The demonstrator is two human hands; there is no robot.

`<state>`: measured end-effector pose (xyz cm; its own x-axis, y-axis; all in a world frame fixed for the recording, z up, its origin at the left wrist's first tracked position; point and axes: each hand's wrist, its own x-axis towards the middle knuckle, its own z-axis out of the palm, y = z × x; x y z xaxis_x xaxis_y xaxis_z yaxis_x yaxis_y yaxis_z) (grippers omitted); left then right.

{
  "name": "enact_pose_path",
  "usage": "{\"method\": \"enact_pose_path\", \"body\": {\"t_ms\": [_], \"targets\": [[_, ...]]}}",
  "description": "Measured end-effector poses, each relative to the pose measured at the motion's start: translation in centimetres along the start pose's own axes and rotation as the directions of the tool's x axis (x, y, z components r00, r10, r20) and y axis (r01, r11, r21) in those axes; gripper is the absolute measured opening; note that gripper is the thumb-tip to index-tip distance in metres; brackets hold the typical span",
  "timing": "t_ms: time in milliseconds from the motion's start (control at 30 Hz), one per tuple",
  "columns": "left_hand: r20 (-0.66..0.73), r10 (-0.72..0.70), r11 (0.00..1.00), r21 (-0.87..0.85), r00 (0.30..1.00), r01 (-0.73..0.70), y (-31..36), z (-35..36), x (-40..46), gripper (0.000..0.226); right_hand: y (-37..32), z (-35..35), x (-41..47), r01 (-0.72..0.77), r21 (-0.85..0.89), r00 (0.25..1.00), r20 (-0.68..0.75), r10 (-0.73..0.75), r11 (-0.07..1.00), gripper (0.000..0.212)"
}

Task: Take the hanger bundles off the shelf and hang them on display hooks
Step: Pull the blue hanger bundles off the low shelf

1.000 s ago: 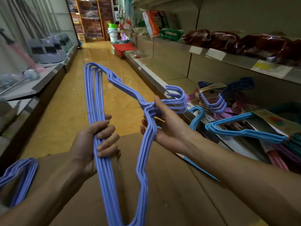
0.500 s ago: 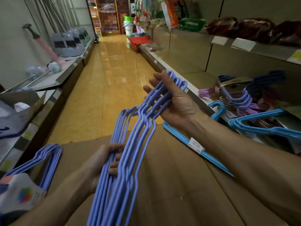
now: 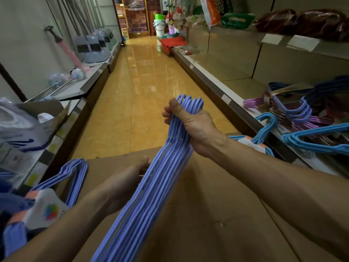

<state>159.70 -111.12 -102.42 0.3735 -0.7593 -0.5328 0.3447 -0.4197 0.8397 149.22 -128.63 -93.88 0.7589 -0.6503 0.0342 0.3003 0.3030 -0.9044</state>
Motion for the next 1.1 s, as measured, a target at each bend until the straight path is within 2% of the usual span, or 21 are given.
{"method": "enact_pose_path", "body": {"t_ms": [33, 133, 300, 533, 700, 800, 1000, 1100], "targets": [[-0.021, 0.021, 1.000, -0.013, 1.000, -0.021, 0.3, 0.5, -0.5, 0.062, 0.4, 0.0, -0.1, -0.004, -0.020, 1.000, 0.004, 0.004, 1.000, 0.026], [0.030, 0.058, 0.997, 0.051, 0.998, -0.059, 0.9, 2.9, -2.3, 0.056, 1.2, 0.0, -0.2, 0.000, -0.077, 1.000, 0.024, 0.002, 0.997, 0.021], [0.065, 0.055, 0.996, 0.070, 0.996, -0.059, 1.5, 5.3, -4.0, 0.048, 1.4, 0.2, -0.3, -0.008, -0.143, 0.994, 0.109, 0.024, 0.990, 0.020], [-0.093, 0.139, 0.989, 0.066, 0.986, -0.133, -0.2, 5.3, -3.7, 0.041, 2.4, 0.9, 0.4, -0.063, -0.204, 0.985, 0.146, 0.094, 0.977, 0.023], [-0.175, 0.111, 0.994, 0.022, 0.978, -0.109, -1.7, 3.4, -4.3, 0.044, 4.0, 2.7, 1.0, -0.128, -0.211, 0.951, 0.250, 0.180, 0.969, 0.027], [-0.236, 0.109, 0.994, 0.033, 0.966, -0.104, -2.5, 1.6, -5.0, 0.038, 5.5, 4.9, 1.1, -0.153, -0.187, 0.931, 0.303, 0.205, 0.970, 0.027], [-0.432, 0.179, 0.958, 0.280, 0.884, -0.057, -4.4, -3.6, -7.0, 0.023, 10.1, 10.3, 1.5, -0.131, -0.254, 0.884, 0.408, 0.229, 0.958, 0.021], [-0.475, 0.217, 0.923, 0.385, 0.853, -0.021, -6.1, -6.9, -8.1, 0.040, 12.7, 13.2, 1.1, -0.044, -0.346, 0.861, 0.463, 0.211, 0.937, 0.021]]}}
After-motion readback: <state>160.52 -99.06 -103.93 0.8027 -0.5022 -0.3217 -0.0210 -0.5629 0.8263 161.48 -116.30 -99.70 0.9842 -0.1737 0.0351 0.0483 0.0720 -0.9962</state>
